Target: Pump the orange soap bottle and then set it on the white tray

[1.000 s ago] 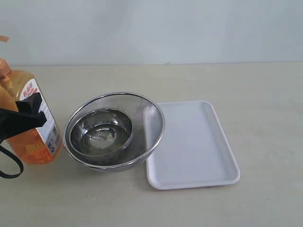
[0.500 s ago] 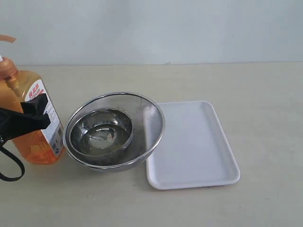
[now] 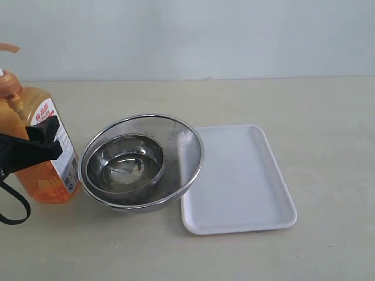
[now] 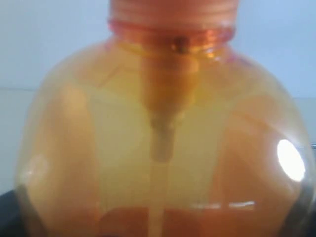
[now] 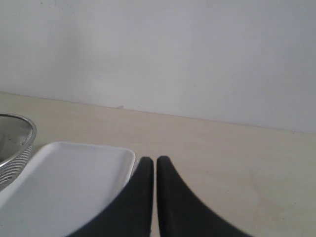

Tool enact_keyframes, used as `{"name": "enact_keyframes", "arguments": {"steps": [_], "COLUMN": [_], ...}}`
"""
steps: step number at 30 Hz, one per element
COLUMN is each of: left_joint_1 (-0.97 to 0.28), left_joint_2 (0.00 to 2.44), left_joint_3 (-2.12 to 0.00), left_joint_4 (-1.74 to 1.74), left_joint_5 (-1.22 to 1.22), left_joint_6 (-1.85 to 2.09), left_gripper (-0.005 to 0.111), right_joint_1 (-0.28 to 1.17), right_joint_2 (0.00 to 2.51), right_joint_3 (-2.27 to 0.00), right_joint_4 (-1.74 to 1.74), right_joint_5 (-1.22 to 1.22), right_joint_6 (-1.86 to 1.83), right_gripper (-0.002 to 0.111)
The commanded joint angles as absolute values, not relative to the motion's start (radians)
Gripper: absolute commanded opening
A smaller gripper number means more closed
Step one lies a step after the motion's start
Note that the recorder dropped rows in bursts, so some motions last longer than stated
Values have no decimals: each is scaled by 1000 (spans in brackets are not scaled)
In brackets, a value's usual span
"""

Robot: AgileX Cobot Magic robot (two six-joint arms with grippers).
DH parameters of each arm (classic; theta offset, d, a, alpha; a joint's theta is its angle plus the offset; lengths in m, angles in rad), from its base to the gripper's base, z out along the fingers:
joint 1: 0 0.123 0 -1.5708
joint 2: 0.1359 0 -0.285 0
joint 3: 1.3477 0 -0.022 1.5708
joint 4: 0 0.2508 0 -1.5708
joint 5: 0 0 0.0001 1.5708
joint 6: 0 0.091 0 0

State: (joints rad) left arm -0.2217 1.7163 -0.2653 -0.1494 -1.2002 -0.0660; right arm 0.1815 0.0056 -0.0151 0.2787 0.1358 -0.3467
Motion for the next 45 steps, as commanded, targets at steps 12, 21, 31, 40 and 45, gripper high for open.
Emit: {"name": "enact_keyframes", "arguments": {"steps": [12, 21, 31, 40, 45], "left_joint_1": [-230, -230, -230, -230, -230], "left_joint_2": [1716, 1716, 1716, 1716, 1716], "left_joint_3": [-267, -267, -267, -267, -267], "left_joint_4": [-134, -134, -134, -134, -134], "left_joint_5": [-1178, -1180, -1180, -1178, -1180], "left_joint_6": [-99, -99, -99, -99, -99], "left_gripper": [5, 5, 5, 5, 5], "right_joint_1": [180, 180, 180, 180, 180], "right_joint_2": [0, 0, 0, 0, 0], "right_joint_3": [0, 0, 0, 0, 0], "right_joint_4": [251, 253, 253, 464, 464], "right_joint_5": [253, 331, 331, 276, 276], "right_joint_6": [-309, -271, -271, -271, -271], "right_gripper": [0, 0, 0, 0, 0]}}
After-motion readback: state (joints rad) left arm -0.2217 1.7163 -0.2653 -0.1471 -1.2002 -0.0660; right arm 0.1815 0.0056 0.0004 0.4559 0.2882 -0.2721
